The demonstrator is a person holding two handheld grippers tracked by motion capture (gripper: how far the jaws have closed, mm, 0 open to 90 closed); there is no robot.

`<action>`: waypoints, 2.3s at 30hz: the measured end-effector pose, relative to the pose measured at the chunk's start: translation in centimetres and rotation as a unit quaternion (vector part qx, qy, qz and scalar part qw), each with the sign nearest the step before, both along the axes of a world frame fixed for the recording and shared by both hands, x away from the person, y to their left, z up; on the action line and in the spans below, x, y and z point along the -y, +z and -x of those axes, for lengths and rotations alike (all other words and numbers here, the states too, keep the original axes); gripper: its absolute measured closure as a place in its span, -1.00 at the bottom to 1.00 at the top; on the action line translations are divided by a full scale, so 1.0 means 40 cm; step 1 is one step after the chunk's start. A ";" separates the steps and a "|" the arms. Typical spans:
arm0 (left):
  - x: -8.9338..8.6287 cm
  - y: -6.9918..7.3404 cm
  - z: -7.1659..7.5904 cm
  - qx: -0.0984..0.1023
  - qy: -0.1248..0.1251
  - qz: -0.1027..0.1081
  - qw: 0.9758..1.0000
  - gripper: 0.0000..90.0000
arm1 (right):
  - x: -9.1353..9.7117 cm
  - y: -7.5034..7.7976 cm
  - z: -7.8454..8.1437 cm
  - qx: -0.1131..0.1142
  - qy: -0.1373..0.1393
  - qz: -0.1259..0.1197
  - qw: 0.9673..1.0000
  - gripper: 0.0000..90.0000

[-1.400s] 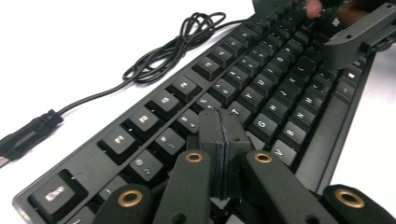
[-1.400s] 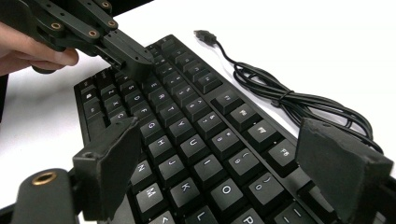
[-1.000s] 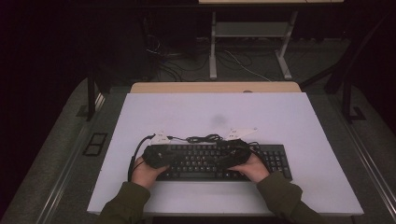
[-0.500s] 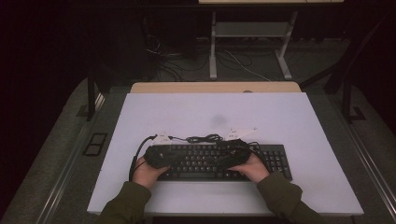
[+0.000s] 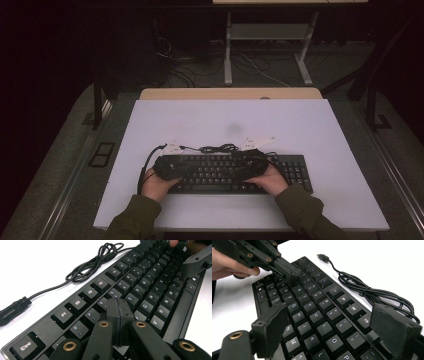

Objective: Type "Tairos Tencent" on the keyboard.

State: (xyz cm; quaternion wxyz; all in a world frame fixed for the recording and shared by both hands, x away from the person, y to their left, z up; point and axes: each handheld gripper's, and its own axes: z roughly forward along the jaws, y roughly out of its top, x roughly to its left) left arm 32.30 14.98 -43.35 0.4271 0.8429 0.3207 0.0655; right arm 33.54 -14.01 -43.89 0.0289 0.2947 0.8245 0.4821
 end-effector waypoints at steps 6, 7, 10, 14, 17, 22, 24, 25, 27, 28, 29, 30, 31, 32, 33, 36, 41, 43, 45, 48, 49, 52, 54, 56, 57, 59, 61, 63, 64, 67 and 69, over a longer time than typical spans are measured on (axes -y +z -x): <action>-0.001 0.005 0.006 0.001 0.008 0.014 1.000 0.91 | 0.000 0.000 0.000 0.002 0.001 0.000 1.000 -0.68; -0.003 0.007 0.007 0.002 0.008 0.014 1.000 0.88 | 0.000 0.000 0.000 0.001 0.001 0.000 1.000 -0.68; -0.007 0.010 0.011 0.002 0.013 0.018 1.000 0.76 | -0.001 0.000 0.002 0.001 0.005 0.001 1.000 -0.68; -0.011 0.013 0.018 0.000 0.020 0.023 1.000 0.60 | -0.004 -0.001 0.004 -0.002 0.014 0.002 1.000 -0.67; -0.013 0.015 0.023 0.001 0.020 0.022 1.000 0.49 | -0.007 -0.001 0.007 -0.005 0.020 0.004 1.000 -0.63; -0.015 0.016 0.031 0.003 0.029 0.024 0.999 0.25 | -0.015 -0.001 0.014 -0.009 0.035 0.006 0.999 -0.35; -0.017 0.016 0.032 0.003 0.032 0.022 0.999 0.13 | -0.019 -0.001 0.018 -0.014 0.043 0.006 0.999 -0.20; -0.017 0.016 0.032 0.003 0.034 0.025 0.999 0.09 | -0.021 -0.001 0.020 -0.015 0.048 0.007 0.999 -0.13; -0.019 0.017 0.032 0.005 0.034 0.025 0.999 0.01 | -0.025 0.000 0.024 -0.015 0.056 0.008 0.998 0.03; -0.020 0.017 0.032 0.004 0.035 0.027 0.999 -0.03 | -0.027 0.000 0.025 -0.014 0.060 0.009 0.998 0.12; -0.020 0.016 0.032 0.004 0.037 0.029 0.999 -0.06 | -0.029 0.001 0.027 -0.013 0.064 0.009 0.998 0.22; -0.019 0.014 0.033 0.005 0.039 0.029 0.999 -0.11 | -0.030 0.001 0.029 -0.013 0.068 0.010 0.998 0.33; -0.019 0.013 0.033 0.004 0.040 0.028 0.999 -0.16 | -0.033 0.001 0.030 -0.012 0.072 0.009 0.997 0.40; -0.019 0.012 0.032 0.003 0.040 0.030 0.999 -0.20 | -0.035 0.002 0.033 -0.012 0.073 0.011 0.997 0.49; -0.019 0.011 0.032 0.004 0.041 0.032 0.999 -0.23 | -0.038 0.002 0.035 -0.012 0.076 0.013 0.997 0.57; -0.019 0.012 0.032 0.006 0.042 0.033 0.999 -0.30 | -0.045 0.002 0.041 -0.013 0.085 0.017 0.996 0.78; -0.018 0.009 0.032 0.005 0.041 0.032 0.999 -0.36 | -0.055 0.000 0.046 -0.012 0.095 0.026 0.995 0.99; -0.018 0.009 0.032 0.005 0.040 0.032 0.999 -0.37 | -0.059 -0.002 0.048 -0.014 0.096 0.027 0.995 0.99; -0.018 0.009 0.032 0.006 0.040 0.032 0.999 -0.38 | -0.061 -0.004 0.048 -0.014 0.097 0.029 0.995 0.99; -0.018 0.008 0.032 0.007 0.041 0.031 0.999 -0.39 | -0.065 -0.006 0.049 -0.015 0.099 0.032 0.994 0.99; -0.018 0.008 0.032 0.007 0.041 0.031 0.999 -0.39 | -0.066 -0.008 0.050 -0.014 0.098 0.035 0.994 0.99; -0.018 0.008 0.031 0.007 0.041 0.032 0.999 -0.40 | -0.069 -0.009 0.051 -0.015 0.097 0.038 0.994 0.99; -0.018 0.008 0.031 0.008 0.042 0.032 0.999 -0.40 | -0.070 -0.010 0.051 -0.015 0.097 0.040 0.994 0.99; -0.018 0.007 0.031 0.008 0.042 0.031 0.999 -0.40 | -0.070 -0.011 0.050 -0.015 0.095 0.041 0.995 0.99; -0.018 0.006 0.031 0.008 0.042 0.031 0.999 -0.40 | -0.071 -0.011 0.050 -0.015 0.095 0.041 0.995 0.99; -0.018 0.006 0.031 0.009 0.042 0.031 0.999 -0.40 | -0.071 -0.010 0.050 -0.016 0.094 0.042 0.995 0.99; -0.018 0.006 0.031 0.009 0.042 0.031 0.999 -0.40 | -0.071 -0.011 0.050 -0.016 0.094 0.043 0.995 0.99; -0.018 0.006 0.031 0.009 0.043 0.032 0.999 -0.41 | -0.072 -0.012 0.050 -0.017 0.095 0.045 0.994 0.99; -0.018 0.006 0.031 0.009 0.043 0.032 0.999 -0.41 | -0.073 -0.013 0.050 -0.018 0.095 0.048 0.994 0.99; -0.019 0.006 0.031 0.009 0.043 0.033 0.998 -0.41 | -0.073 -0.014 0.050 -0.020 0.096 0.049 0.994 0.99; -0.019 0.006 0.031 0.009 0.044 0.032 0.998 -0.41 | -0.073 -0.014 0.050 -0.020 0.095 0.050 0.994 0.99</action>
